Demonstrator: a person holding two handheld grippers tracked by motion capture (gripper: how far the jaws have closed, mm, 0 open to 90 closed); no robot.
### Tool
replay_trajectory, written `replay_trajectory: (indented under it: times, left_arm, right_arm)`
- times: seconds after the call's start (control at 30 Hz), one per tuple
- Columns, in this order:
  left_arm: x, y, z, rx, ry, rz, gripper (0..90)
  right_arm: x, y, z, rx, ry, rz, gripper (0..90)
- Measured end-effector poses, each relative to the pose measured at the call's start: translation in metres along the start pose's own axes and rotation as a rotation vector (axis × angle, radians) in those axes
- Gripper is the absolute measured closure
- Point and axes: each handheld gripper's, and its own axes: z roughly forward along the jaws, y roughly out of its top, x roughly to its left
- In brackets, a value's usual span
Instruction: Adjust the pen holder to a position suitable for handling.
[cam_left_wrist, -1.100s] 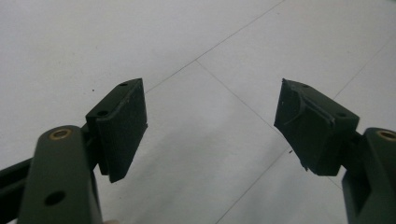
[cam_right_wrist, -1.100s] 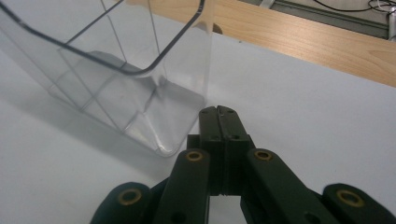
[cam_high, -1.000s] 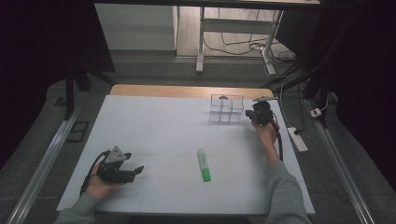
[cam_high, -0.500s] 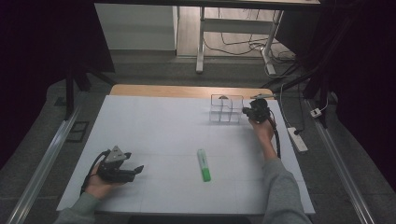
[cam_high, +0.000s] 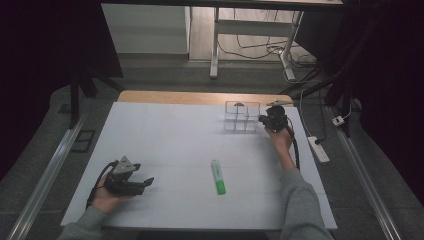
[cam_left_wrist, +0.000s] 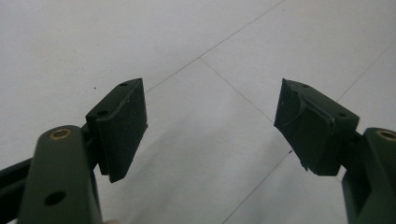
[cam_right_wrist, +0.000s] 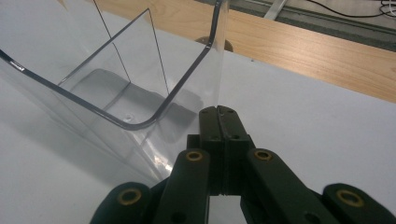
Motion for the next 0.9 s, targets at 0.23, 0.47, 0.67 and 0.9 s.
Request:
replay_trajectory:
  times: [0.23, 0.47, 0.67, 0.9]
  left_arm:
    - [0.0, 0.0, 0.0, 0.0, 0.001, 0.0, 24.9]
    - [0.0, 0.0, 0.0, 0.0, 0.0, 0.0, 24.9]
    - [0.0, 0.0, 0.0, 0.001, 0.001, 0.001, 24.9]
    - [0.0, 0.0, 0.001, 0.001, 0.001, 0.001, 24.9]
  right_arm:
    - [0.008, 0.004, 0.005, 0.002, 0.011, -0.016, 89.3]
    - [0.014, 0.006, 0.008, 0.002, 0.017, -0.03, 89.3]
    - [0.02, 0.008, 0.011, 0.005, 0.024, -0.035, 89.3]
    - [0.029, 0.011, 0.015, 0.008, 0.039, -0.052, 89.3]
